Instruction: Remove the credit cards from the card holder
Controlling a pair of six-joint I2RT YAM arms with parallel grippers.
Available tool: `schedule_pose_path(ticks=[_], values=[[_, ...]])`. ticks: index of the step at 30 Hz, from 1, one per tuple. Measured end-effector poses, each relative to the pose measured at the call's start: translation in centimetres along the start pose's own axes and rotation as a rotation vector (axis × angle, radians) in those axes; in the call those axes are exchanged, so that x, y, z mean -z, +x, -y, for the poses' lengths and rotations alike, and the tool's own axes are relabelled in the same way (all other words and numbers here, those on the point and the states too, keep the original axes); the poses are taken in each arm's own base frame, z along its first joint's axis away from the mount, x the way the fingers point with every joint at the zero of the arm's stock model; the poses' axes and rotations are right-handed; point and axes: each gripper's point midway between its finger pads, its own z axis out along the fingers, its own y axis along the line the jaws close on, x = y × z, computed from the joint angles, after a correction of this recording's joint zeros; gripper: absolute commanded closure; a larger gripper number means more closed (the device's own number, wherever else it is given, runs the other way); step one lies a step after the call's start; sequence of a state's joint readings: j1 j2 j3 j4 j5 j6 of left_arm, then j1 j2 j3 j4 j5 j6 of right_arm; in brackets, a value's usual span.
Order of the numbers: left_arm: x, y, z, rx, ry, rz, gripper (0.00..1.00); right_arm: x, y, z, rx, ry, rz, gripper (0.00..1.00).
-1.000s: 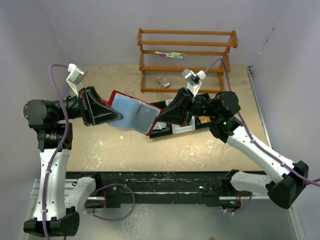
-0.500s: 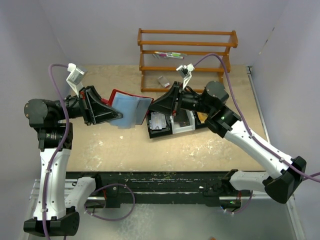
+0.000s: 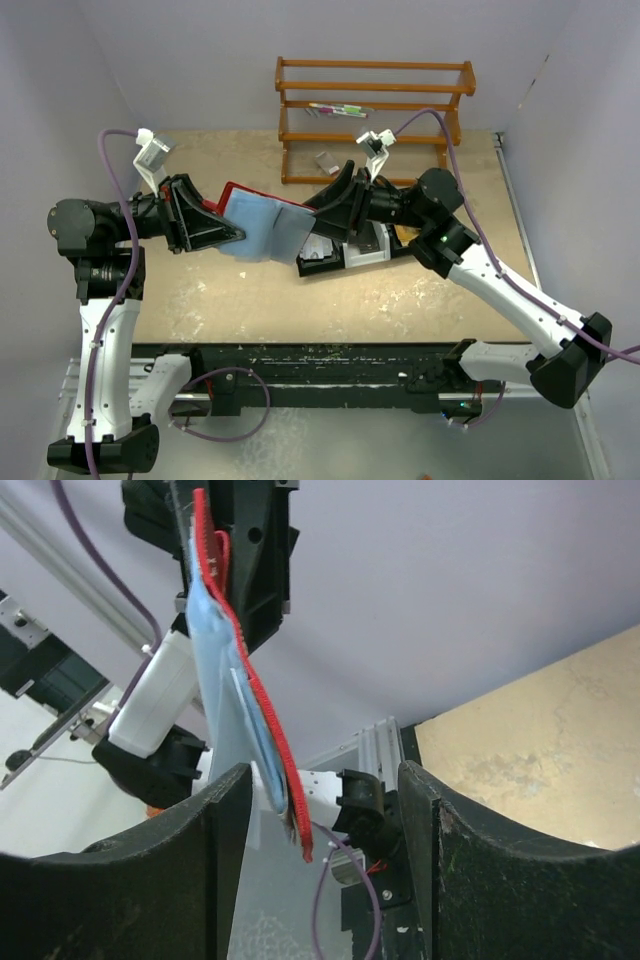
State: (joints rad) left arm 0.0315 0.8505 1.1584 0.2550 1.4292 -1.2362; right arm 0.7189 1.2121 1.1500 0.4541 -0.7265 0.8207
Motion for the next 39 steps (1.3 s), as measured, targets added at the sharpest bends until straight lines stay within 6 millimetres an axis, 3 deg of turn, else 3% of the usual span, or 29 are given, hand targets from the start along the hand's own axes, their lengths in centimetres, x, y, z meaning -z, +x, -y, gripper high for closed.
schedule_pose_path(ticks=[3, 8, 12, 15, 17, 19, 23, 27, 30, 33, 39], values=[[0.0, 0.0, 0.0, 0.002, 0.0, 0.0, 1.0, 0.1, 0.0, -0.7, 0.008, -0.034, -0.005, 0.37], [0.0, 0.0, -0.2, 0.002, -0.003, 0.0, 1.0, 0.0, 0.1, -1.9, 0.01, -0.09, -0.003, 0.45], [0.0, 0.3, -0.9, 0.007, -0.012, -0.004, 0.95, -0.5, 0.6, -2.9, 0.009, -0.126, -0.008, 0.74], [0.0, 0.5, -1.7, 0.007, -0.023, -0.009, 0.68, -1.3, 1.2, -2.7, -0.007, -0.11, -0.035, 1.0], [0.0, 0.6, -2.2, -0.005, -0.037, -0.009, 0.49, -1.8, 1.4, -1.6, -0.023, -0.051, -0.048, 1.0], [0.0, 0.2, -3.1, -0.058, -0.075, 0.001, 0.39, -2.0, 1.2, 0.0, -0.037, 0.049, -0.054, 1.0], [0.5, -0.6, -6.1, -0.24, -0.238, 0.028, 0.34, -1.6, 0.3, 3.1, -0.026, 0.273, -0.064, 1.0], [2.0, 0.7, -9.5, -0.39, -0.409, 0.019, 0.26, -0.8, -0.5, 6.0, 0.004, 0.531, -0.093, 1.0], [3.0, 2.2, -11.7, -0.441, -0.497, 0.002, 0.25, -1.3, -0.3, 8.3, 0.052, 0.73, -0.147, 1.0], [3.8, 3.4, -13.4, -0.475, -0.558, -0.023, 0.23, -0.8, 2.1, 11.4, 0.109, 0.941, -0.254, 1.0], [4.5, 4.6, -15.7, -0.486, -0.606, -0.06, 0.24, 3.2, 7.9, 16.9, 0.227, 1.282, -0.543, 1.0]])
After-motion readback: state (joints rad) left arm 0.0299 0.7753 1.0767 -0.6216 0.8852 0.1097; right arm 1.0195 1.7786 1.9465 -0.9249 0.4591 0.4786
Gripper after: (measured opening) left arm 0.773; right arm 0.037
